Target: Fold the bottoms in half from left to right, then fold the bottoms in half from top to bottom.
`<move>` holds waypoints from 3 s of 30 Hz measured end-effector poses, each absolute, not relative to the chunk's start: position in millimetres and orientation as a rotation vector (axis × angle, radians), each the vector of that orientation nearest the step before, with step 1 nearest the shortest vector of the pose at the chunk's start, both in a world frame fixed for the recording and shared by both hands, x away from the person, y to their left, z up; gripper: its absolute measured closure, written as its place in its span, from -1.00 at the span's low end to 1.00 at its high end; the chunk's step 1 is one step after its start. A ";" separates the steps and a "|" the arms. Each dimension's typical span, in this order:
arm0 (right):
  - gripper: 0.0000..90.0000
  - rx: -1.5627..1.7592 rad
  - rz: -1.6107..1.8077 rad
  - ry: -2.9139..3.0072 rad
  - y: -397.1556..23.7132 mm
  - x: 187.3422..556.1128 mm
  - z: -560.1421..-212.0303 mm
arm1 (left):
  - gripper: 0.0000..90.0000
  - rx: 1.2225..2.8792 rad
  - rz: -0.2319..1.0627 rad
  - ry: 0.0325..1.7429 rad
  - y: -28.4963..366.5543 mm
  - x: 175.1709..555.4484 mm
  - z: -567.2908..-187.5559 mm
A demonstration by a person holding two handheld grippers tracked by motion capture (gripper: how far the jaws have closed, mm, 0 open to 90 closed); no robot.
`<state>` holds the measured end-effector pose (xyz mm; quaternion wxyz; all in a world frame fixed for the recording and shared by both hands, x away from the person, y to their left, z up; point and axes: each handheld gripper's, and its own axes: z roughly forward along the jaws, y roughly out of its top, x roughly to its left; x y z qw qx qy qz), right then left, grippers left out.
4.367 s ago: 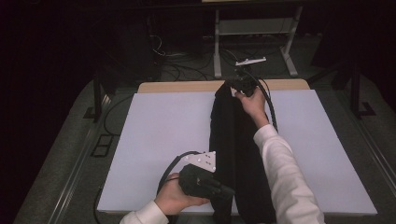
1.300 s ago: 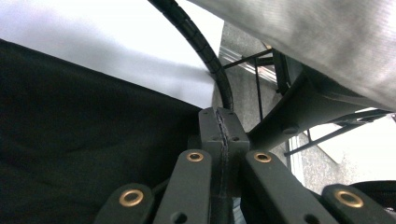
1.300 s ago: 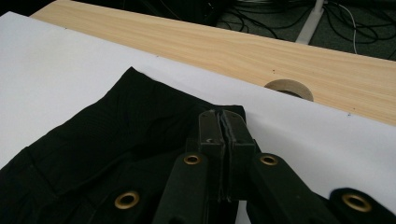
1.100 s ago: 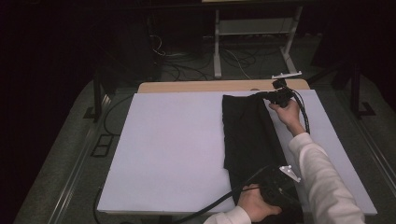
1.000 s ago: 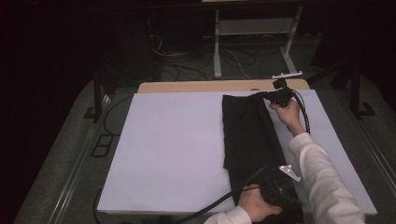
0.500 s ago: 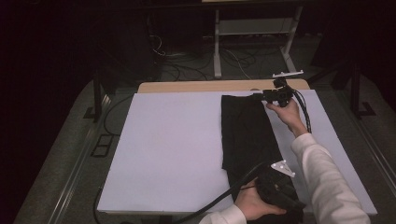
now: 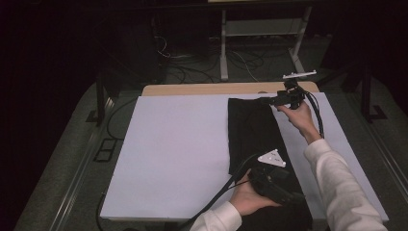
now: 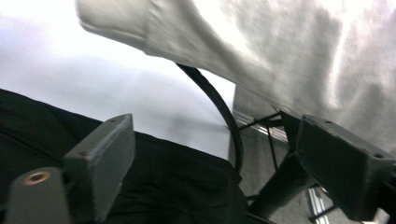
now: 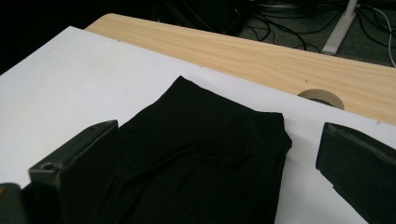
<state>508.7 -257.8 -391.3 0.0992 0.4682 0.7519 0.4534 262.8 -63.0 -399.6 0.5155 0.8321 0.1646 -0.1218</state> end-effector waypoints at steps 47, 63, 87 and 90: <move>-1.00 1.348 1.335 2.196 -268.5 485.0 -377.5 | -1.00 1.958 0.039 0.430 35.3 342.9 -349.0; -1.00 1.356 1.327 2.215 -268.8 486.4 -386.1 | -1.00 1.963 0.087 0.481 50.4 380.7 -342.9; -1.00 1.395 1.316 2.227 -281.9 494.8 -394.8 | -1.00 1.954 0.125 0.621 66.4 438.7 -352.7; -1.00 1.391 1.315 2.230 -281.9 496.3 -393.9 | -1.00 1.965 0.130 0.627 65.6 444.2 -352.4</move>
